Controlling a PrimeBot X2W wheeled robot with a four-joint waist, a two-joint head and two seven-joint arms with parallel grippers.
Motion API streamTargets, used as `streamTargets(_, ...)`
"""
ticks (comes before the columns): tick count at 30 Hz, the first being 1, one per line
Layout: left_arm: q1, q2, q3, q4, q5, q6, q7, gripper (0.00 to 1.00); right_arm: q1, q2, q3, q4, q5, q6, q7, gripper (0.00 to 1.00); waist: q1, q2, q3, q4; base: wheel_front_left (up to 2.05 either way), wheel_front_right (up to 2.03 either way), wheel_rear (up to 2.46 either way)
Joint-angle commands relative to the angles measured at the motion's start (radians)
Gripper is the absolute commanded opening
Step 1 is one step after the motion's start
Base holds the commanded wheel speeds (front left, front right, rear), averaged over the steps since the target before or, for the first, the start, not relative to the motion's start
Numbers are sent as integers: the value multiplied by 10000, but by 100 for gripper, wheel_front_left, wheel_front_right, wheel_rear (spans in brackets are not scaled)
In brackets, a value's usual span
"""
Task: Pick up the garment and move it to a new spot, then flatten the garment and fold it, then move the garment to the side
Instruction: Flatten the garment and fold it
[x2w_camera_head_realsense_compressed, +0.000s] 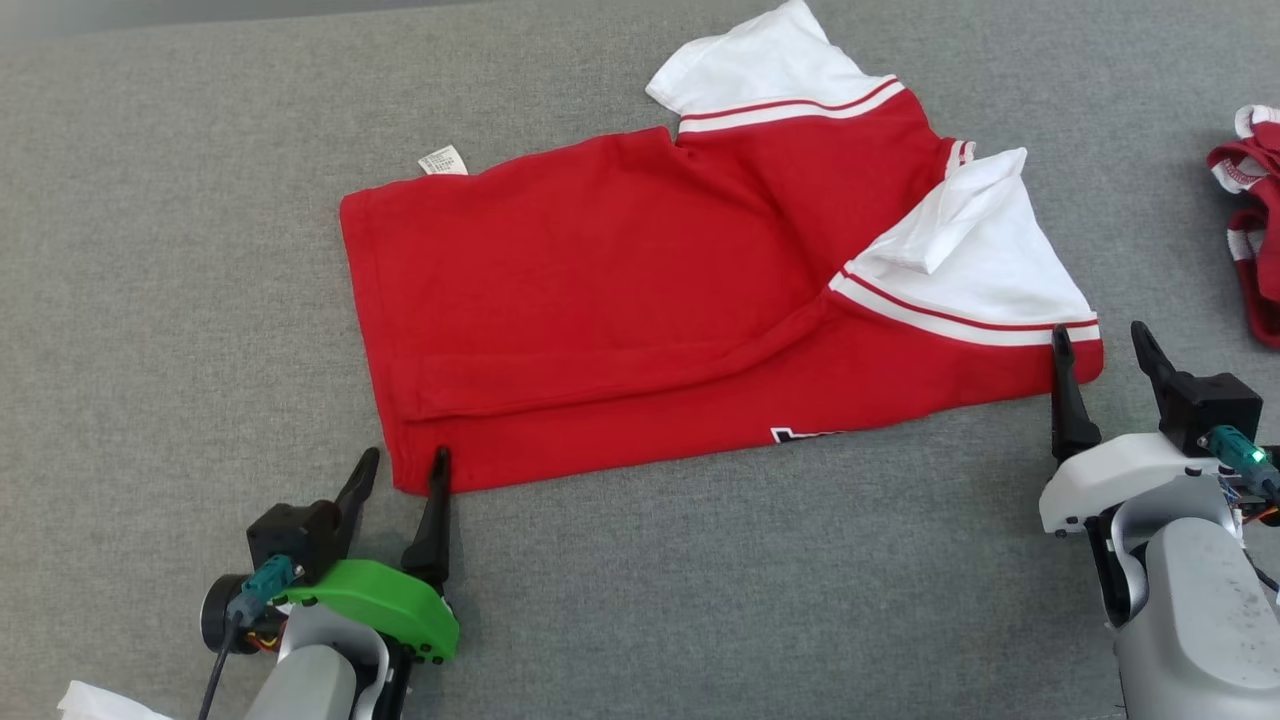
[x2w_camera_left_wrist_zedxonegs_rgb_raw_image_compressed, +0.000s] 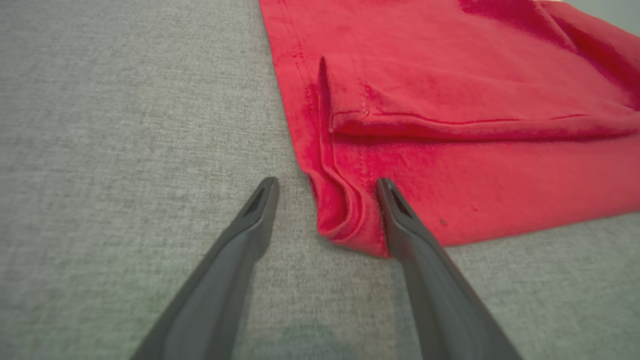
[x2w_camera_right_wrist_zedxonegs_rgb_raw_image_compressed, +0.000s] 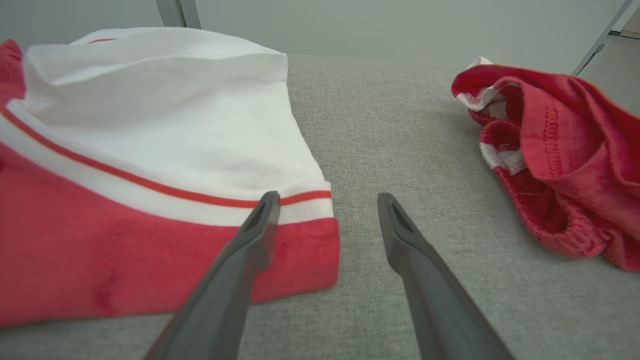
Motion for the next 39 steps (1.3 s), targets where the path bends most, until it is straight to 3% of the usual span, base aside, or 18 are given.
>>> streamTargets(1, -38, 36, -152, 328, -61, 25, 187, 100, -169, -38, -44, 153, -134, -19, -42, 100, 0, -1, 176, 53, 0, 0, 0)
streamTargets(6, -101, 113, -708, 901, -202, 27, 261, 100, -548, -24, 55, 1628, -254, -17, 7, 100, 0, -1, 365, 161, 0, 0, 0)
streamTargets(7, -129, 165, -914, 979, -157, 27, 270, 100, -592, -6, 139, 1890, -257, -14, 46, 96, 0, -1, 373, 173, 0, 0, 0)
streamTargets(8, -121, 191, -1200, 1086, -160, 21, 302, 100, -633, 8, 247, 2174, -203, -10, 52, 46, 0, -1, 379, 188, 0, 0, 0)
streamTargets(9, -58, 109, -1384, 1220, -383, 16, 316, 100, -677, 31, 315, 2343, -112, -8, 56, 24, 0, -1, 372, 199, 0, 0, 0)
streamTargets(10, -15, 73, -1607, 1390, -585, -6, 332, 87, -712, 42, 376, 2494, -34, -8, 64, 0, 0, -1, 357, 211, 0, 0, 0)
streamTargets(12, 59, 16, -2105, 1625, -960, -35, 389, 4, -705, 54, 488, 2725, 233, -10, 69, 0, 0, -1, 296, 227, 0, 0, 0)
streamTargets(13, 73, 4, -2299, 1671, -1145, -38, 395, 0, -676, 33, 504, 2781, 324, -10, 70, 0, 0, -1, 263, 232, 0, 0, 0)
streamTargets(21, -55, 242, -2914, 1616, -2287, -32, 383, 0, -444, 1, 703, 2369, 1072, -10, 40, 0, 0, -1, -119, 289, 0, 0, 0)
streamTargets(31, -724, 395, -412, -380, -2175, 26, 106, 0, -1043, -50, 519, 508, 2101, -17, -31, 0, 0, -1, -1313, 317, 0, 0, 0)
streamTargets(39, 572, -30, 156, -62, -1612, 27, 104, 0, 223, -53, 844, 629, 2535, -17, -31, 0, 0, -1, -2842, 203, 0, 0, 0)
